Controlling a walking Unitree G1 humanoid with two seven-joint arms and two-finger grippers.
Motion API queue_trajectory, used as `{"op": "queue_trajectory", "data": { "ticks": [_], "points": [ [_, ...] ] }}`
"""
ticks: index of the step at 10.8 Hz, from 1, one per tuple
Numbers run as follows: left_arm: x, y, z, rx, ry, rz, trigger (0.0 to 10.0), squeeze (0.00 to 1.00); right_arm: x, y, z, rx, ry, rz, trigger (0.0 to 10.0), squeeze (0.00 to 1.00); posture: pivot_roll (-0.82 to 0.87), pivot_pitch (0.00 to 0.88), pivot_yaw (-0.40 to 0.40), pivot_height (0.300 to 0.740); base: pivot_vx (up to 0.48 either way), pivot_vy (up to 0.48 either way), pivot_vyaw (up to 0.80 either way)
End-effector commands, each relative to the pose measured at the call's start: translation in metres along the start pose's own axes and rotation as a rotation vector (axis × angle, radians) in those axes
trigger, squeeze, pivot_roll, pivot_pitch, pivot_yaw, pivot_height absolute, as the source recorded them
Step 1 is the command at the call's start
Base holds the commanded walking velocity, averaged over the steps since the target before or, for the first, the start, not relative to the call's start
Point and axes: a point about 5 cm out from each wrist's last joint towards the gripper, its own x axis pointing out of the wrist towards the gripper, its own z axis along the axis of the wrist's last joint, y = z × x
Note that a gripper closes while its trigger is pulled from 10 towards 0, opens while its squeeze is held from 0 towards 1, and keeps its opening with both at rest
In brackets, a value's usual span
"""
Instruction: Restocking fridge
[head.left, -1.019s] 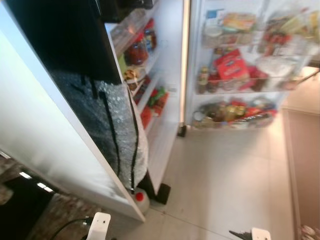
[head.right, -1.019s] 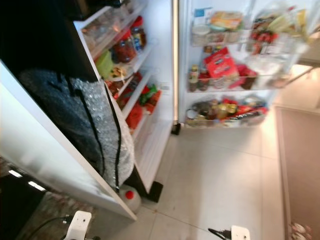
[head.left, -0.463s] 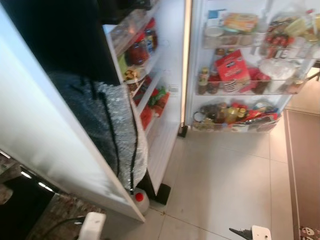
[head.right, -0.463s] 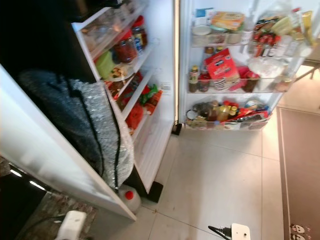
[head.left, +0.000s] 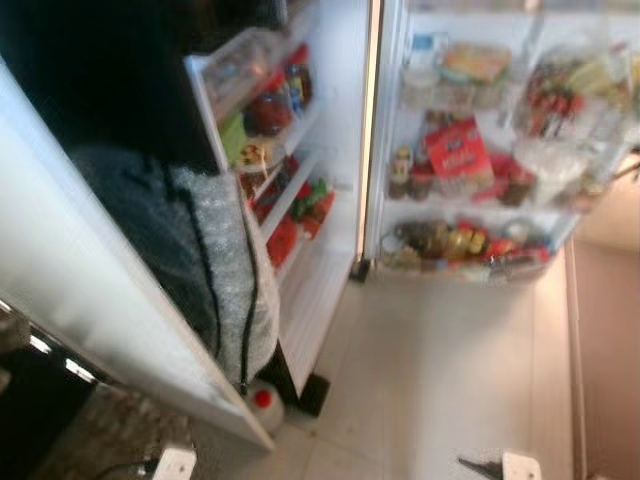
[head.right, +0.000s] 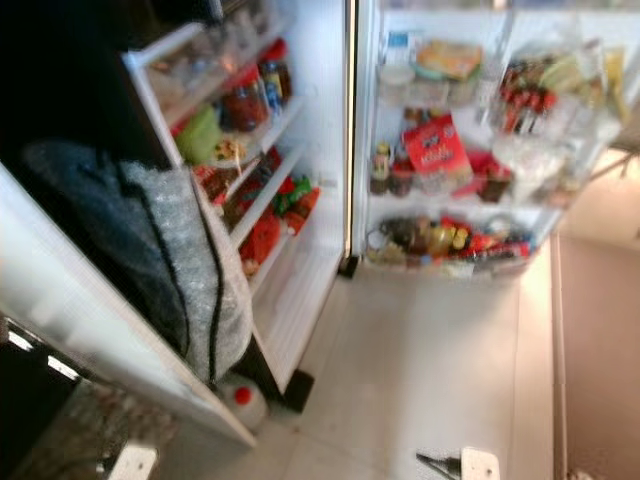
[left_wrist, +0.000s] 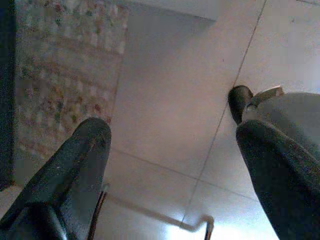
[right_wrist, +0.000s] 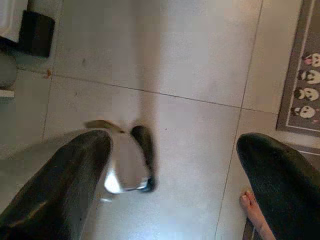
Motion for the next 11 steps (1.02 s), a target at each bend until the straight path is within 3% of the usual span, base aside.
{"op": "queue_trajectory", "data": {
  "ticks": [1, 3, 6, 9, 11],
  "points": [
    [0.001, -0.012, 0.002, 0.021, 0.006, -0.017, 10.0, 0.00, -0.001, -0.003, -0.004, 0.010, 0.012, -0.012, 10.0, 0.00, -0.11, 0.041, 0.124, 0.740, 0.000, -0.379, 0.00],
    [0.003, -0.029, 0.011, 0.030, -0.008, -0.030, 10.0, 0.00, -0.001, -0.002, -0.005, 0.013, 0.011, -0.011, 10.0, 0.00, -0.11, 0.029, 0.129, 0.740, 0.000, -0.379, 0.00],
    [0.003, -0.035, 0.013, 0.021, 0.002, -0.031, 10.0, 0.00, -0.002, -0.003, -0.009, 0.025, 0.014, -0.018, 10.0, 0.00, -0.12, 0.012, 0.132, 0.740, 0.000, -0.252, 0.00],
    [0.003, -0.017, 0.008, -0.011, 0.019, -0.014, 10.0, 0.00, -0.004, -0.016, -0.012, -0.017, 0.025, -0.043, 10.0, 0.00, -0.11, 0.015, 0.073, 0.740, 0.000, 0.000, 0.00],
    [-0.001, -0.009, -0.010, -0.039, 0.052, -0.009, 10.0, 0.00, -0.008, -0.031, -0.012, -0.039, 0.027, -0.076, 10.0, 0.00, -0.11, 0.055, 0.025, 0.740, 0.000, 0.000, 0.00]
  ]
}}
